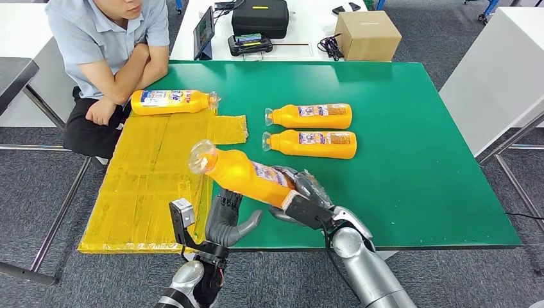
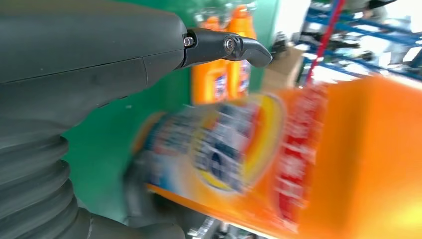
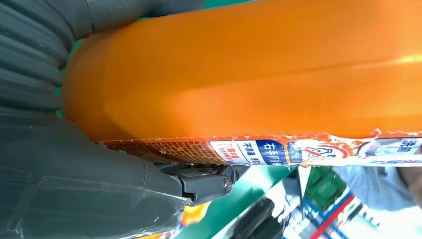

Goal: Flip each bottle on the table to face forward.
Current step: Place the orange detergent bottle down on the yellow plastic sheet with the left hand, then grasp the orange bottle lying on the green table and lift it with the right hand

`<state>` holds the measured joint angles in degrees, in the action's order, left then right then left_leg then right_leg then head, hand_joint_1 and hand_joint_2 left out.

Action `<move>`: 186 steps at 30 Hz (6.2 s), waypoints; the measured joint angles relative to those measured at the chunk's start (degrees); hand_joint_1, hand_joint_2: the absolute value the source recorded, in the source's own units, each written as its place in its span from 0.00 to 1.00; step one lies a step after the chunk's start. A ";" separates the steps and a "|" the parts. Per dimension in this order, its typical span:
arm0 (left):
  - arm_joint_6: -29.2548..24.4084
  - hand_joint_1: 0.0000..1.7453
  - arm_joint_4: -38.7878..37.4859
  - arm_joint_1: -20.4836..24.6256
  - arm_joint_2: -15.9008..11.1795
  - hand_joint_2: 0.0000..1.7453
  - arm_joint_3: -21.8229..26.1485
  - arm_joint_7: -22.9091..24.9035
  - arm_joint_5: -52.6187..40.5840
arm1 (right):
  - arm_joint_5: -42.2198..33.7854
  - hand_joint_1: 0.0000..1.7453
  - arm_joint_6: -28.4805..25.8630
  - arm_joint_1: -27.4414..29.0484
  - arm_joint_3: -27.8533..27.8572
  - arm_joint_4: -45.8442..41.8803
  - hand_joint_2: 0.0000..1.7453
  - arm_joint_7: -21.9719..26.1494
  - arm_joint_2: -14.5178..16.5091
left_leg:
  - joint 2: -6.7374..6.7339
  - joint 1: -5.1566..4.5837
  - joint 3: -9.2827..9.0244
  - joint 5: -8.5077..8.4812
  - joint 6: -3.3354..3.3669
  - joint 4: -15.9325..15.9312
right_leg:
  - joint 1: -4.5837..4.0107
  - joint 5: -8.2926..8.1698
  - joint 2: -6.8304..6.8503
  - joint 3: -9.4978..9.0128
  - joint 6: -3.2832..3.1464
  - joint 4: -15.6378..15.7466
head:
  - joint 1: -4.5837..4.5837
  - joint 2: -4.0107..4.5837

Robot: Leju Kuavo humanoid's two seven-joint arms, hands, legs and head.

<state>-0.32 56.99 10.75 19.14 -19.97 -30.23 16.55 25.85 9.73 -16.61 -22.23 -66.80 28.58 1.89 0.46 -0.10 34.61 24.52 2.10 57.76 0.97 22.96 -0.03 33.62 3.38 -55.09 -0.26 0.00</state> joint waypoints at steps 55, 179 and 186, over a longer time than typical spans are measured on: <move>-7.73 1.00 4.20 1.57 0.22 1.00 -0.80 -5.53 -15.36 | -7.66 0.00 2.59 -2.06 -5.04 11.35 1.00 2.19 3.75 | 0.02 -0.01 0.07 0.00 0.00 0.00 | 0.01 0.00 0.00 0.08 0.00 -0.01 | 0.02 0.00; -17.27 0.00 -23.26 20.68 -9.86 1.00 5.81 33.13 -104.14 | -2.10 0.00 -2.70 10.88 11.16 4.29 1.00 2.93 6.77 | 0.15 0.02 -0.56 -0.23 -0.32 -0.07 | -0.02 -0.08 0.10 -0.51 -0.32 -0.10 | 0.04 0.00; -17.47 0.00 -24.45 21.48 -9.80 1.00 5.85 34.13 -104.75 | -2.27 0.00 -2.52 10.83 11.22 4.29 1.00 2.93 6.94 | 0.12 0.02 -0.57 -0.27 -0.31 -0.07 | -0.03 -0.11 0.10 -0.50 -0.34 -0.11 | 0.04 0.00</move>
<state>-17.80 32.55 32.23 9.33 -14.12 3.90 -88.20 23.58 7.21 -5.78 -11.02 -62.51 31.52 8.83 0.59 -0.07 34.04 24.24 1.78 57.69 0.94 22.85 0.07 33.12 3.04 -55.21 -0.22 0.00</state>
